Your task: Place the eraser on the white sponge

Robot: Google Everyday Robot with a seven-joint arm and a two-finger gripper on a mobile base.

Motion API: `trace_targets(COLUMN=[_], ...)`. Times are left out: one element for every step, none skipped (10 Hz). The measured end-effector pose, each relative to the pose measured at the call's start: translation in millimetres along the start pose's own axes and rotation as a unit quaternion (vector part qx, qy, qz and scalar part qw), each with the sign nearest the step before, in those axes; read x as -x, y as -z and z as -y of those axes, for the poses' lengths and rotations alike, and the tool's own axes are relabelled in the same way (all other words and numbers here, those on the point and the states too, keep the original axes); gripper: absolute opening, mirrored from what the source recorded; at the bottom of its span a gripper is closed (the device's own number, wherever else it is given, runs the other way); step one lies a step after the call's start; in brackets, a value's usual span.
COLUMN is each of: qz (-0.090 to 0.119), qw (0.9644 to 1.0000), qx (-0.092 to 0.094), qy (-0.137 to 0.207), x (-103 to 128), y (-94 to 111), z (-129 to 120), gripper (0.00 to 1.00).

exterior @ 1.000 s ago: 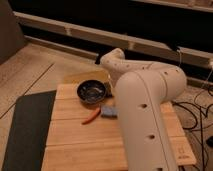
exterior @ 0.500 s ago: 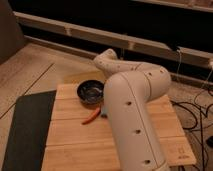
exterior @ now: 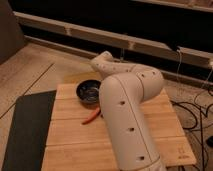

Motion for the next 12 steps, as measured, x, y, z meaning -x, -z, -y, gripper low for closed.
trace_targets(qz=[0.010,0.023,0.032,0.045,0.049,0.056,0.062,0.068,0.074,0.082,0.089,0.099], qw=[0.9999,0.9996,0.9992,0.9983,0.9978,0.9970,0.9962,0.9957,0.9950,0.9942,0.9933,0.9918], qx=[0.005,0.012,0.017,0.029,0.036,0.049,0.056,0.060,0.065,0.069,0.073,0.081], qy=[0.005,0.012,0.019,0.025,0.025,0.023,0.022,0.020,0.015,0.009,0.005,0.000], x=[5.4,12.4,16.7,21.6,22.3,22.4,22.6,22.8,23.0,24.2,26.0,29.2], y=[1.6,4.3,5.6,6.1,5.6,4.4,2.4,0.7,-0.9,-2.8,-3.9,-4.6], z=[-4.1,-11.2,-17.6,-25.8,-28.6,-32.3,-32.9,-30.5,-24.0,-16.7,-10.7,-6.9], gripper=[0.65,0.65,0.65,0.65,0.65,0.65,0.65,0.65,0.65,0.65,0.65,0.65])
